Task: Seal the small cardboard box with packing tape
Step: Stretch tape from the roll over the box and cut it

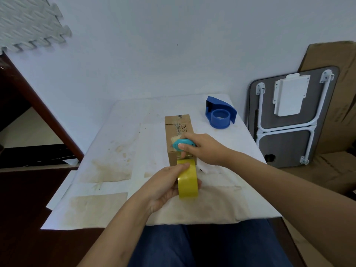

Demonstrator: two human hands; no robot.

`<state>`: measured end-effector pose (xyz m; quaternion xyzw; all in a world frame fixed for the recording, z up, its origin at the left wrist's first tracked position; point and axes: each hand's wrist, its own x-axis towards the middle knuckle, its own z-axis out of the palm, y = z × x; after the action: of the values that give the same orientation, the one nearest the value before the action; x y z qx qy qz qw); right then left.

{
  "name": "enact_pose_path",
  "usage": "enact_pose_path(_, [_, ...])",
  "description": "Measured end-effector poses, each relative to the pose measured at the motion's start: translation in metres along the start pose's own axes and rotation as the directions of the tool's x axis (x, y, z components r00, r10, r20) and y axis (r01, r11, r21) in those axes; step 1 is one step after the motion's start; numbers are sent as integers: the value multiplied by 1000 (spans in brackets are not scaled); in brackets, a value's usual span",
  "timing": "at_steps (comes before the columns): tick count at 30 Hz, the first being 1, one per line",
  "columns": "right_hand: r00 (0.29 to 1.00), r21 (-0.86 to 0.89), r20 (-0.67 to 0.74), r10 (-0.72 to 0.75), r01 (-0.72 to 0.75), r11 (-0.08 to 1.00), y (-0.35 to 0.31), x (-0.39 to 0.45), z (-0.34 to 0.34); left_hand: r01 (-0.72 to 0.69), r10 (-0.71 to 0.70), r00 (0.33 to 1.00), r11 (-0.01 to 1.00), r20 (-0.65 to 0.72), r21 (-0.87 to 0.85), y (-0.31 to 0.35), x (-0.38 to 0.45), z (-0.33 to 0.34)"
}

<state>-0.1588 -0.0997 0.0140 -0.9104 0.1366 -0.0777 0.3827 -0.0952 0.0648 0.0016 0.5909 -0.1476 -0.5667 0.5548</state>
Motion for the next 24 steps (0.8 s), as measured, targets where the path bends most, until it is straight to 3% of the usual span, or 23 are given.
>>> enact_pose_path(3, [999,65,-50,1,2,998,6,3,5,-21,21,999,1000,-31,3,4,4,-1])
enact_pose_path(15, [991,83,-124,54,-44,996,18,32,5,-22,90,969,959,-231,284,16,22,-3])
enact_pose_path(24, [989,83,-131,69,-58,995,16,32,5,6,37,979,977,-198,212,17,14,1])
